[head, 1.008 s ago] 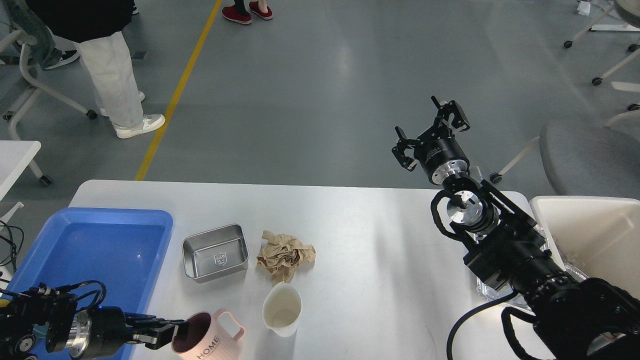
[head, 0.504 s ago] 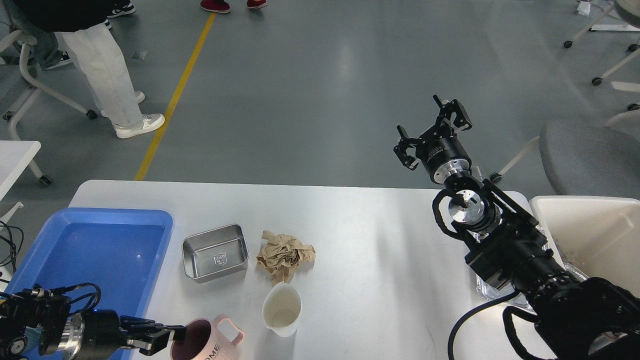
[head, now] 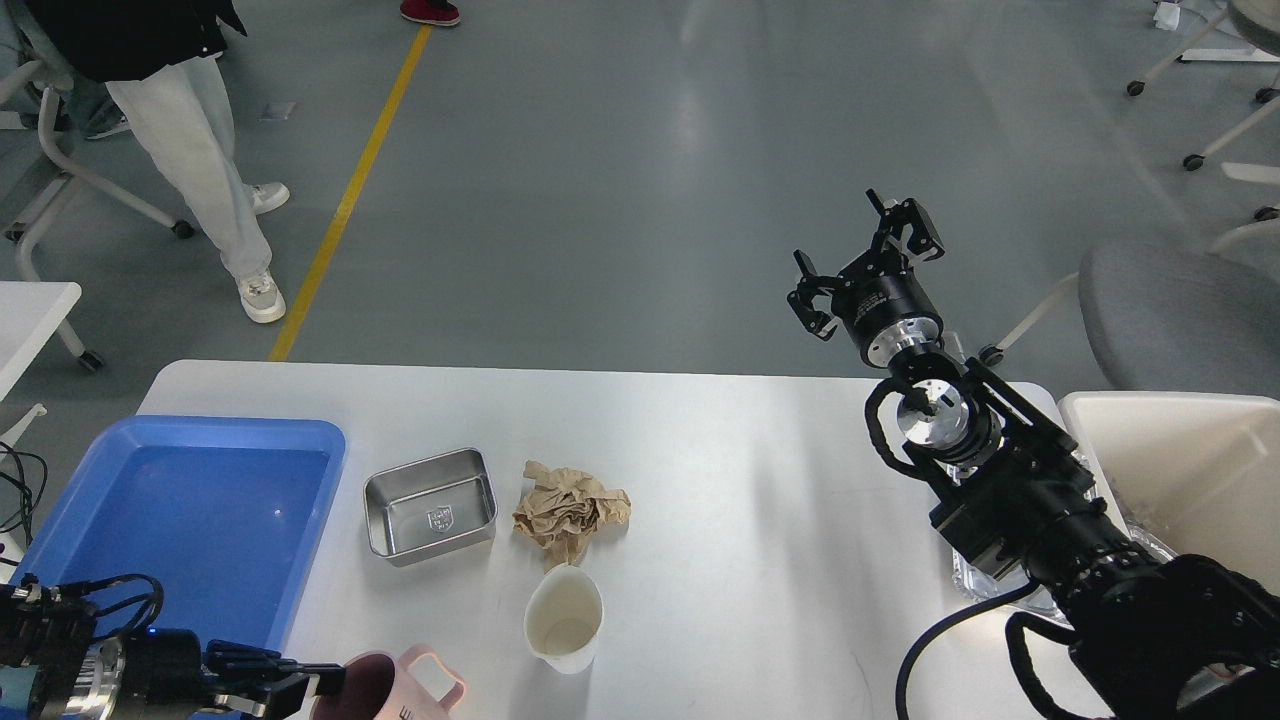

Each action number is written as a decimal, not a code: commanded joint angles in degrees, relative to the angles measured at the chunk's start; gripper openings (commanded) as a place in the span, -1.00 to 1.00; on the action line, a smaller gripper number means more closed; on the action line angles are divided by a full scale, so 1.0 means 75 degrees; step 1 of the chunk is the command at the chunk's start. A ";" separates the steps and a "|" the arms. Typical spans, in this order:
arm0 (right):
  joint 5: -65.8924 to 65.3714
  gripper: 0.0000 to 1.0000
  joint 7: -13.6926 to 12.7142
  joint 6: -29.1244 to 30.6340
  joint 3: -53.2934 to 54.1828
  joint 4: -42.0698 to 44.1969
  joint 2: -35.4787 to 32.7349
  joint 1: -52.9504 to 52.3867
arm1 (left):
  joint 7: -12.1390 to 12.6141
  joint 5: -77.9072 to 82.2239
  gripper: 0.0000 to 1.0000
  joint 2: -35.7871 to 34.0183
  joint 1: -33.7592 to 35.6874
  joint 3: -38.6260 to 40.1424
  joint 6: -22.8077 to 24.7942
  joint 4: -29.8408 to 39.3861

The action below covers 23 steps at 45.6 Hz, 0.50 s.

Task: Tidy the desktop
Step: 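Lift the pink mug with the left gripper over the blue bin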

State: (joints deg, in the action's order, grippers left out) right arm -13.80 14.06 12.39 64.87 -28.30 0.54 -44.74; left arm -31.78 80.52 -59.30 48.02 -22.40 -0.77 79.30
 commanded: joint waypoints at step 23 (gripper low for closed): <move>0.0000 1.00 0.0000 0.0000 0.0000 0.0000 0.0069 -0.0012 | -0.0321 0.0175 -1.00 -0.2452 0.1636 0.0103 0.0419 0.0829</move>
State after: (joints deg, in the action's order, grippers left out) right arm -13.79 14.06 12.39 64.87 -28.30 0.82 -44.80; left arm -33.69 81.96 -74.05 57.34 -21.99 1.97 83.65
